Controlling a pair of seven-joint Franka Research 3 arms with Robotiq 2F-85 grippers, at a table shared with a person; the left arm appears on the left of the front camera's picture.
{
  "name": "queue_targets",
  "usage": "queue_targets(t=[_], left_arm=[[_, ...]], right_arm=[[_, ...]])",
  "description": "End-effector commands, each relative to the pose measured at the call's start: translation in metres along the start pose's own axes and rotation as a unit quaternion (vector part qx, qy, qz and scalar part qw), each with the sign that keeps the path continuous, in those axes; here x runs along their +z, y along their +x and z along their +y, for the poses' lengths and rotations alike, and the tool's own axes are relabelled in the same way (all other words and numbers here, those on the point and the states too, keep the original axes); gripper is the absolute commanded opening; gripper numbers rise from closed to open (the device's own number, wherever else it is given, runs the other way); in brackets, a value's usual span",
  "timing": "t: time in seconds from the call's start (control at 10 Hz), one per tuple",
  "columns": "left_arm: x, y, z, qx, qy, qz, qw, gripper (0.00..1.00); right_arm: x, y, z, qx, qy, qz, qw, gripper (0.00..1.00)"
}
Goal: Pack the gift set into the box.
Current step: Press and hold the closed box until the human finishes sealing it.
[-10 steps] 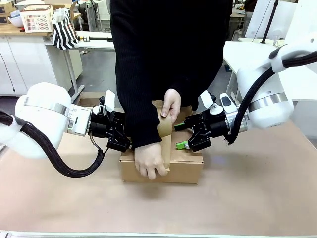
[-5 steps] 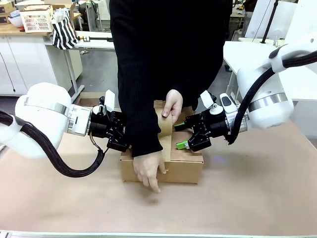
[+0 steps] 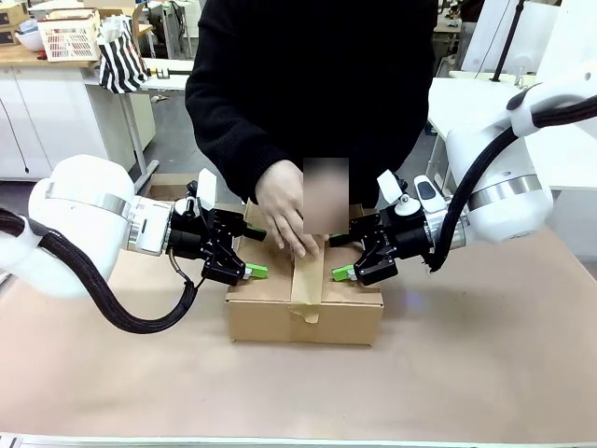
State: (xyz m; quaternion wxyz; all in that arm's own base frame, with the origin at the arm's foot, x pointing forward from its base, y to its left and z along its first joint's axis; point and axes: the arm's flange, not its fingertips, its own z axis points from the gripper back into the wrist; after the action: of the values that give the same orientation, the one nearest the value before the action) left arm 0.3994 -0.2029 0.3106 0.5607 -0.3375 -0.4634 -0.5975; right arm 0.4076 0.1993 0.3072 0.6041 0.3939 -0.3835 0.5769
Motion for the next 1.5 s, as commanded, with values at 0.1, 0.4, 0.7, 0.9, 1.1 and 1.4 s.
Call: queue_targets(t=[0.1,0.4,0.7,0.9,1.1,1.4], left_arm=[[0.0008,-0.0024,-0.0028,-0.005,-0.003,0.005,1.0,1.0],[0.0008,-0.0024,-0.0028,-0.005,-0.003,0.005,1.0,1.0],[0.0008,-0.0024,-0.0028,-0.005,-0.003,0.005,1.0,1.0],[0.0008,-0.0024,-0.0028,-0.005,-0.003,0.005,1.0,1.0],[0.0008,-0.0024,-0.0028,-0.005,-0.003,0.005,1.0,1.0],[0.0008,-0.0024,-0.0028,-0.005,-0.003,0.005,1.0,1.0]], right_arm=[[-0.0005,-0.0009,0.001,-0.001,-0.003,0.002,1.0,1.0],[-0.0005,-0.0009,0.001,-0.001,-0.003,0.002,1.0,1.0],[-0.0005,-0.0009,0.001,-0.001,-0.003,0.002,1.0,1.0],[-0.0005,-0.0009,0.001,-0.001,-0.003,0.002,1.0,1.0],[-0.0005,-0.0009,0.001,-0.001,-0.003,0.002,1.0,1.0],[-0.0005,-0.0009,0.001,-0.001,-0.003,0.002,1.0,1.0]])
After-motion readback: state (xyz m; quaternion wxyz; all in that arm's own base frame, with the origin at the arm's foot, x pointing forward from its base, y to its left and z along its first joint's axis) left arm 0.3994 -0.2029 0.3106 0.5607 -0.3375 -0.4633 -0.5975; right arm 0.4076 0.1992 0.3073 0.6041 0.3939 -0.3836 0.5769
